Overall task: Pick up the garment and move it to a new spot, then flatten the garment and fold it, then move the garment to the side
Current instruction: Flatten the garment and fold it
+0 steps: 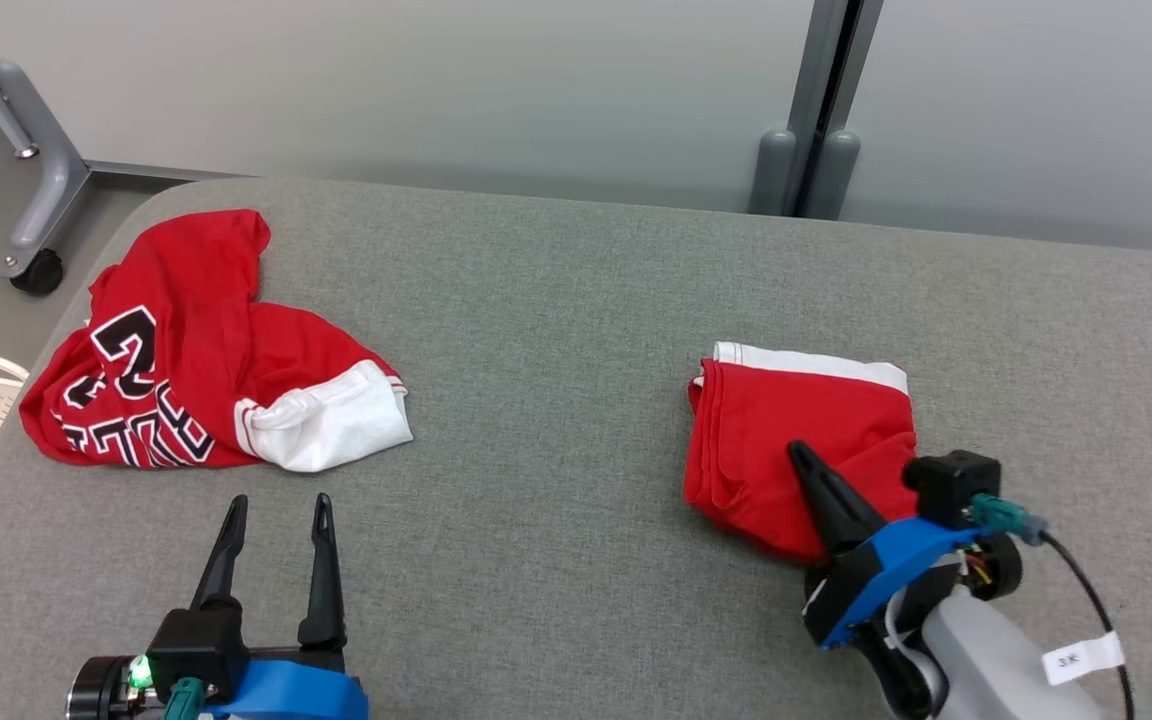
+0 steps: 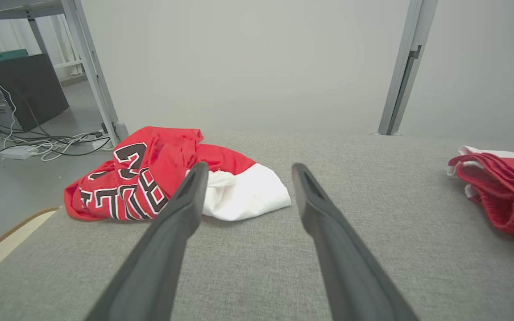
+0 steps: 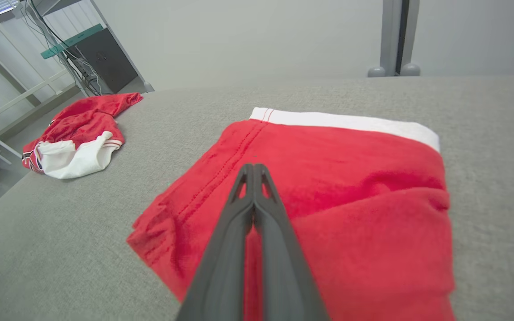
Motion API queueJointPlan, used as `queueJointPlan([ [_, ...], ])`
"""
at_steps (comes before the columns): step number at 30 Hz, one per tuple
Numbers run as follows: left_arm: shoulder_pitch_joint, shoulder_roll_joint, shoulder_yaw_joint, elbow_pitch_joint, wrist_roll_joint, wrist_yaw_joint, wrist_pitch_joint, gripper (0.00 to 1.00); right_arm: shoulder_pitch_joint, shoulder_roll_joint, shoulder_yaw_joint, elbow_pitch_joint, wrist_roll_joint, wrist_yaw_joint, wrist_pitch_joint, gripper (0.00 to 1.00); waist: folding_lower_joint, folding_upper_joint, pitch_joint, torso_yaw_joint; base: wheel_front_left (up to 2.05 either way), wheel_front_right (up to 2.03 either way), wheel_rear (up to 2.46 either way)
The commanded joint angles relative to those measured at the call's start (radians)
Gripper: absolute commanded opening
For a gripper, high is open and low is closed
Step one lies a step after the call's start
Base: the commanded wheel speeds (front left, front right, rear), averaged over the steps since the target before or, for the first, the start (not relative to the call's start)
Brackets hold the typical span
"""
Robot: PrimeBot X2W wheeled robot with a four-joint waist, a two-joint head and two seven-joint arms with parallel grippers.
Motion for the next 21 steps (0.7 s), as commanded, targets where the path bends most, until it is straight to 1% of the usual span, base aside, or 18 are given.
queueJointPlan([
  [1, -0.015, -0.001, -0.002, 0.001, 0.003, -0.003, -0.003, 1.0, -0.011, 0.016, 0.005, 0.009, -0.004, 0.001, -0.005, 0.0, 0.0, -0.0002, 0.002, 0.003, 0.0, 0.0, 0.0],
  [4, -0.019, -0.001, -0.005, 0.002, 0.004, -0.003, -0.003, 1.0, -0.009, 0.071, 0.028, 0.043, -0.012, 0.001, -0.005, 0.0, 0.0, -0.0002, 0.005, 0.007, 0.0, 0.0, 0.0],
  [9, -0.019, -0.001, -0.003, 0.004, -0.001, 0.004, -0.003, 1.0, 0.023, 0.123, 0.108, 0.046, -0.006, 0.001, -0.005, 0.0, 0.0, -0.0002, 0.006, -0.001, 0.0, 0.0, 0.0],
  [11, -0.016, -0.001, -0.001, 0.006, -0.001, 0.005, -0.003, 1.0, 0.02, 0.129, 0.122, 0.027, 0.001, 0.001, -0.005, 0.0, 0.0, -0.0002, 0.003, -0.011, 0.0, 0.0, 0.0],
  [14, -0.012, -0.001, 0.006, 0.011, 0.007, 0.003, -0.003, 1.0, 0.025, 0.133, 0.113, -0.03, -0.005, 0.001, -0.005, 0.0, 0.0, -0.0002, -0.009, -0.033, 0.0, 0.0, 0.0],
  [16, -0.004, 0.0, 0.013, 0.014, 0.011, 0.001, -0.003, 1.0, 0.042, 0.131, 0.09, -0.086, -0.018, 0.001, -0.005, 0.0, 0.0, -0.0002, -0.023, -0.048, 0.0, 0.0, 0.0],
  [18, 0.009, 0.002, 0.025, 0.016, 0.012, 0.004, -0.003, 1.0, 0.064, 0.11, 0.06, -0.15, -0.041, 0.001, -0.005, 0.0, 0.0, -0.0002, -0.041, -0.068, 0.0, 0.0, 0.0],
  [19, 0.016, 0.005, 0.032, 0.018, 0.013, 0.005, -0.003, 1.0, 0.075, 0.095, 0.04, -0.182, -0.06, 0.0, -0.005, 0.27, 0.0, -0.0002, -0.05, -0.079, 0.0, 0.0, 0.0],
  [20, 0.018, 0.006, 0.036, 0.019, 0.015, 0.004, -0.003, 1.0, 0.089, 0.082, 0.014, -0.215, -0.076, 0.001, -0.005, 0.8, 0.0, -0.0002, -0.056, -0.087, 0.0, 0.0, 0.0],
  [21, 0.022, 0.008, 0.038, 0.021, 0.017, 0.003, -0.003, 1.0, 0.107, 0.074, -0.012, -0.239, -0.089, 0.001, -0.005, 1.0, 0.0, -0.0002, -0.064, -0.098, 0.0, 0.0, 0.0],
])
